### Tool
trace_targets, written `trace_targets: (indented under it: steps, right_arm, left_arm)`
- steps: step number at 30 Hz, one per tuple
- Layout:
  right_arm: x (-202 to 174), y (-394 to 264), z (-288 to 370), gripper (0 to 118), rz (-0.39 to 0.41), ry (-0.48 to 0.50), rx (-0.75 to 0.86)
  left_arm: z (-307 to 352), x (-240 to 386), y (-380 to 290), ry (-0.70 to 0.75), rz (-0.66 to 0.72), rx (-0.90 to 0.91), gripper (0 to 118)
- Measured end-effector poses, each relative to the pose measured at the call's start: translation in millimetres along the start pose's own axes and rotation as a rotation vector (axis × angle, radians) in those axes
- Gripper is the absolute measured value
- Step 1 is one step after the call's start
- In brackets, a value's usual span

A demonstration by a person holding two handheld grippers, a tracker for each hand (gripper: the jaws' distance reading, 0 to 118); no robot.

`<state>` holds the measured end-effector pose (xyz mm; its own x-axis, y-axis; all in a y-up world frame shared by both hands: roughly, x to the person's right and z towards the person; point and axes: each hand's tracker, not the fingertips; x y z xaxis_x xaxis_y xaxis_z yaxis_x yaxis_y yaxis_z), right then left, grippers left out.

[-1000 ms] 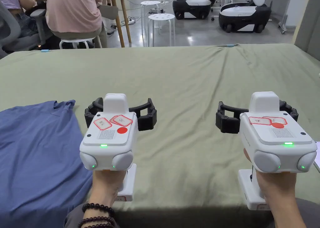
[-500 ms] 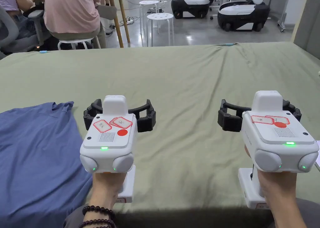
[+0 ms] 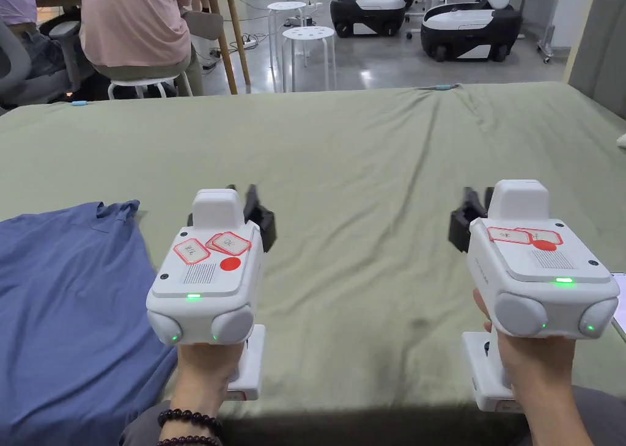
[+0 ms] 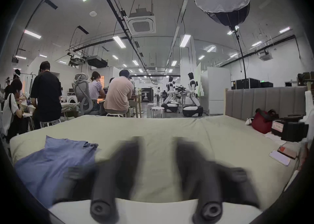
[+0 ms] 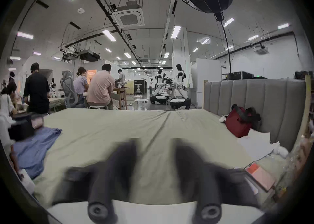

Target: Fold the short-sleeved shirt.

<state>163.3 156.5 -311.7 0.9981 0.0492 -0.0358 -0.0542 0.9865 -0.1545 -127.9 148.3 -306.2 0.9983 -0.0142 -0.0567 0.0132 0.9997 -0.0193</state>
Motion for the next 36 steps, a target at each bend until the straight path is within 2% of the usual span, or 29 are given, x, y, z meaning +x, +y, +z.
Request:
trace_targets:
  steps: [1, 4, 7, 13, 16, 20, 28, 32, 36]
  right_arm:
    - [-0.9, -1.1, -1.5, 0, 0.014, -0.016, -0.012]
    - [7.9, -1.3, -0.1, 0, -0.069, 0.099, -0.012]
    - [3.7, -1.6, 1.4, 0, -0.015, 0.048, -0.004]
    - [-4.3, 1.3, 2.0, 0, -0.017, 0.084, -0.003]
    - [-18.2, 4.1, 0.3, 0, -0.009, 0.110, -0.001]
    - [-59.1, 11.1, -6.7, 0, -0.003, 0.187, 0.008]
    - [-196.9, 26.9, -1.7, 0, 0.066, 0.521, 0.059]
    - [-240.5, 29.6, 0.2, 0, 0.076, 0.598, 0.061]
    - [-252.5, 30.0, -3.2, 0, 0.079, 0.612, 0.052]
  left_arm:
    - [-1.1, 1.1, 0.5, 0.028, -0.018, -0.008, 0]
    - [-0.6, -1.9, 3.0, -0.031, 0.025, -0.031, 0]
    - [-0.3, 0.9, 1.8, -0.001, 0.007, -0.012, 0]
    - [3.1, -18.6, 3.9, 0.031, 0.018, -0.007, 0]
    - [8.9, -44.1, 7.3, 0.101, 0.011, -0.007, 0]
    - [25.5, -89.4, 13.5, 0.220, 0.009, -0.006, 0]
    - [78.2, -176.9, 18.7, 0.439, -0.019, -0.018, 0]
    - [96.3, -200.8, 18.1, 0.470, 0.008, -0.028, 0]
    - [94.8, -206.5, 17.2, 0.477, -0.001, -0.048, 0]
